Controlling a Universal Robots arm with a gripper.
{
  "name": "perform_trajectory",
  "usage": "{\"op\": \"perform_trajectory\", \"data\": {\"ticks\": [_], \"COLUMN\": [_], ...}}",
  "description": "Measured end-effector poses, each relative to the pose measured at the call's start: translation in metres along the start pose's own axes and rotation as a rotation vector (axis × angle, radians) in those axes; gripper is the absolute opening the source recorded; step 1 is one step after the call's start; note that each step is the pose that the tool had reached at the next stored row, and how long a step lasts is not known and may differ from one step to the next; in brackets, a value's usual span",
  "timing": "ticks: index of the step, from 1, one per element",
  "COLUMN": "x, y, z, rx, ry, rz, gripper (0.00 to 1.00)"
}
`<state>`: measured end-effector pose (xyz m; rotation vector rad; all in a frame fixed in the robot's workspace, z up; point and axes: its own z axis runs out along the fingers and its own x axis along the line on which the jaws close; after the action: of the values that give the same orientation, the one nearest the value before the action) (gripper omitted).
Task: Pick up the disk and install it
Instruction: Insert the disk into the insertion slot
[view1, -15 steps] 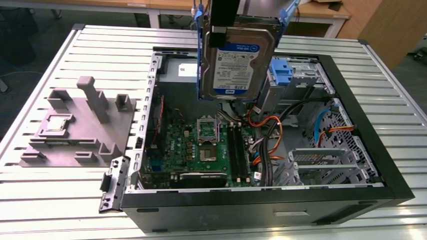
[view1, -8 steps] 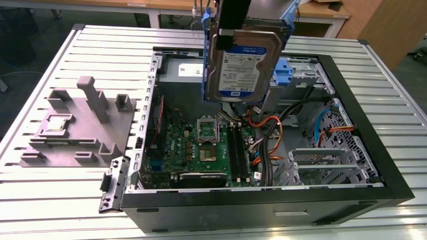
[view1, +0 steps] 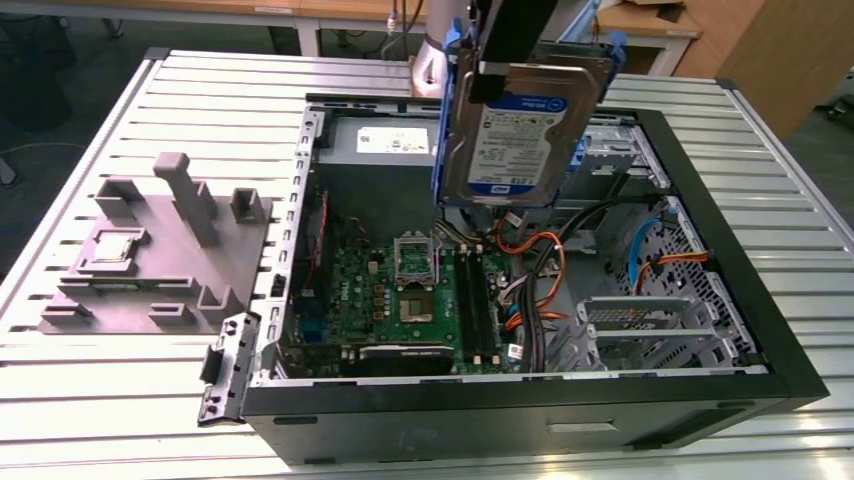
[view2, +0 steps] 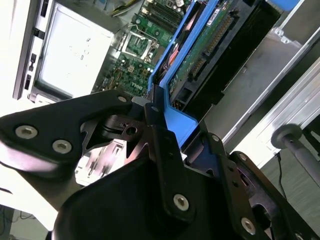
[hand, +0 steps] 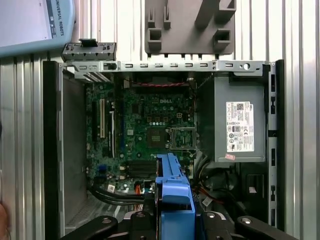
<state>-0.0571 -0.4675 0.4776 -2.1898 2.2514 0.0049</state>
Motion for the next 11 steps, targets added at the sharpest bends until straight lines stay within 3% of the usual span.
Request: {"op": "perform_trajectory", "data": {"ticks": [3, 8, 11], "x": [0.003, 0.0144, 0.0156], "y": [-0.001, -0.0014, -0.0013], "z": [0.0002, 0.0006, 0.0005], "rx": [0.0, 0.0, -0.0001], "ry": [0.0002, 0.0, 0.0001], "rz": [0.0, 0.0, 0.0], "gripper": [0.36, 0.36, 0.36]}}
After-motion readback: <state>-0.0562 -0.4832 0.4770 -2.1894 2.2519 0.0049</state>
